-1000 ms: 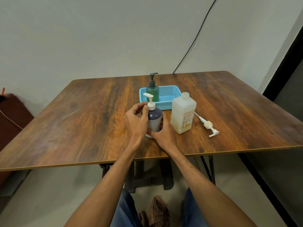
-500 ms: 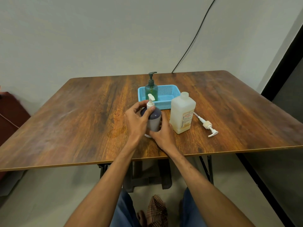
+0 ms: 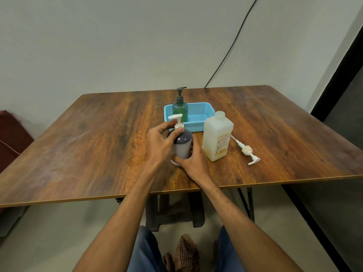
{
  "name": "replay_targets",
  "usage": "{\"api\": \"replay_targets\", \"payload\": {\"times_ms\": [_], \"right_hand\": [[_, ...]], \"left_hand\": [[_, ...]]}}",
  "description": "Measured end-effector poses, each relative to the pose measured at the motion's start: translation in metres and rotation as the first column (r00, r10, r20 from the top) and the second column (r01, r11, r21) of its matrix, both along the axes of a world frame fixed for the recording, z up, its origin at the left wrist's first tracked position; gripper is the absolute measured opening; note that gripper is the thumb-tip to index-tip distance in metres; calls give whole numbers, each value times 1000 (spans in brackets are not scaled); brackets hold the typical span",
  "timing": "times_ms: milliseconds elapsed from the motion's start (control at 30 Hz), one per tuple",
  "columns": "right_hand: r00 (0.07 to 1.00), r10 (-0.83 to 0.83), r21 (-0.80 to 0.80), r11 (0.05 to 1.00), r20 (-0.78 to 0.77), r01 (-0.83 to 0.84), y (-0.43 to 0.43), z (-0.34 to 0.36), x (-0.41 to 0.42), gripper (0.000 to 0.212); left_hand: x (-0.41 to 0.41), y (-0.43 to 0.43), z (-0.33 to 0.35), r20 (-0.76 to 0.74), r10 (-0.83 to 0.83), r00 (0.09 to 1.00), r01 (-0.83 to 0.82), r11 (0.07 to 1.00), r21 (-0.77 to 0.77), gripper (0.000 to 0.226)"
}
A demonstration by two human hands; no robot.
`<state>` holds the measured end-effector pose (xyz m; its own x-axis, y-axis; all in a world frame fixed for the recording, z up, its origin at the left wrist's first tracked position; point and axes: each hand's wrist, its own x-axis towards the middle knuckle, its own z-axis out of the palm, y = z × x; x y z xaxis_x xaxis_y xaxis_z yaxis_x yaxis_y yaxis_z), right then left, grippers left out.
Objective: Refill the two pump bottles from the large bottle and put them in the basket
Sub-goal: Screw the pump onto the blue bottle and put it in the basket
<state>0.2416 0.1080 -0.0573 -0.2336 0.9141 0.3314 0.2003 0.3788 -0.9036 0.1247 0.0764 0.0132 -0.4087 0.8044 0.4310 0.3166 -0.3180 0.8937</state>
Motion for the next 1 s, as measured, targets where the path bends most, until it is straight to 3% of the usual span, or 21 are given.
{"api": "replay_targets", "payload": {"times_ms": [133, 333, 567, 833, 1000], "right_hand": [[1000, -2, 1, 1000, -2, 2, 2, -3, -1, 89], [1000, 10, -13, 1000, 6, -10, 1, -2, 0, 91], [1000, 10, -18, 1000, -7, -10, 3, -2, -1, 89], [1000, 13, -10, 1000, -7, -13, 1, 0, 0, 87], [1000, 16, -2, 1000, -23, -16, 2, -1, 0, 87]], "left_hand": [[-8, -3, 6, -51, -71, 996, 70, 997, -33, 34], [15, -2, 0, -45, 144, 989, -141, 987, 72, 37], [-13, 1, 11, -38, -72, 997, 70, 997, -40, 33], [10, -3, -2, -75, 152, 985, -145, 985, 94, 40], [-5, -2, 5, -43, -2, 999, 2, 1000, 0, 36]]}}
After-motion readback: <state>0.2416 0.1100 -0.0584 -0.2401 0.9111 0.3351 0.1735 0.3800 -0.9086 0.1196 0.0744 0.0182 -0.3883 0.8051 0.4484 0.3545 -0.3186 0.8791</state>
